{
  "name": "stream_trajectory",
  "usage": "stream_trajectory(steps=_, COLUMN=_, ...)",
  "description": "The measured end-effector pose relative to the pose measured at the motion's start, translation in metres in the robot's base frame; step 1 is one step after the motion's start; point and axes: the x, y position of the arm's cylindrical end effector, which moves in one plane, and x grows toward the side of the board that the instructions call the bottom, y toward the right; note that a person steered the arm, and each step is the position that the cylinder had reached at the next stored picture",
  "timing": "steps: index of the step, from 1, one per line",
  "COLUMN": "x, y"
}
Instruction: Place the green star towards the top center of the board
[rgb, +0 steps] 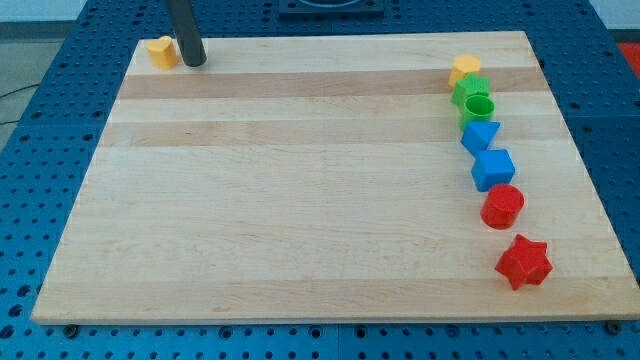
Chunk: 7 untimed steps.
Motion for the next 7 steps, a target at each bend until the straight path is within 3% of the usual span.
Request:
stream_trajectory(steps=1, x=0.0, y=0.0)
stream_trajectory(steps=2, x=0.0, y=0.052)
stream_trajectory(steps=5, x=-0.013, y=0.363)
stream_trajectory(steps=6, x=0.014, y=0.472)
stream_trajectory(steps=7, x=0.068, y=0.5)
